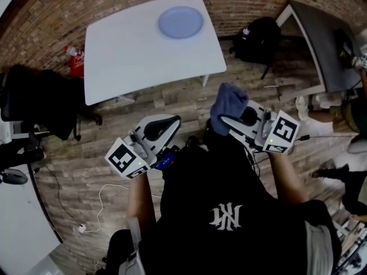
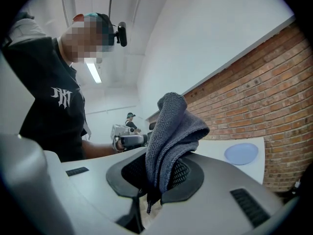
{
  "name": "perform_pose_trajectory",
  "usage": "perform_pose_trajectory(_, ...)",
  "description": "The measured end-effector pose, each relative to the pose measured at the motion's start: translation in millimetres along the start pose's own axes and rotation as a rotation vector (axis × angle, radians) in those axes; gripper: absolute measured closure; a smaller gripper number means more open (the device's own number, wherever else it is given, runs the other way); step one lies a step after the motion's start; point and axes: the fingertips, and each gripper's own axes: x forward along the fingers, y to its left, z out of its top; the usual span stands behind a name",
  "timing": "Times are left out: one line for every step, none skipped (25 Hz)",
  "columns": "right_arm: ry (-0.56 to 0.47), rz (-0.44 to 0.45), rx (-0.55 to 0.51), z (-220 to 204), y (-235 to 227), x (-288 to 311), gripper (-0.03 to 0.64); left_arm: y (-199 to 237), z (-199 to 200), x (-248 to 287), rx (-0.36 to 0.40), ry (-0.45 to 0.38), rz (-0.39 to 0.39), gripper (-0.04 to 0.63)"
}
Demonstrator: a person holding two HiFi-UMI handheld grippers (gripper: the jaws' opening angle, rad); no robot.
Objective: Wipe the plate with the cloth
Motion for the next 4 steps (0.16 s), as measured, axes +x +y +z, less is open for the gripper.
perform_pose_trajectory(-0.003, -0.009, 0.002, -1.4, -1.0, -2.2, 0.545, 2.2, 0.5, -1.7, 0.001, -0.002, 0.003, 0.594)
perform_pose_trajectory(-0.006, -0.016, 0.002, -2.7, -1.3, -4.0, 0.545, 3.7, 0.5, -2.8, 0.001, -0.004, 0.004, 0.594)
perform_pose_trajectory(-0.008, -0.022, 0.002, -4.1, -1.1, -5.5, 0.545, 4.5, -0.2, -3.8, -0.001, -0.006, 0.005, 0.594)
perform_pose_trajectory(-0.010, -0.027, 0.001, -5.6, -0.7, -6.8, 0.545, 4.9, -1.3, -4.6, -0.004, -0.008, 0.005, 0.594)
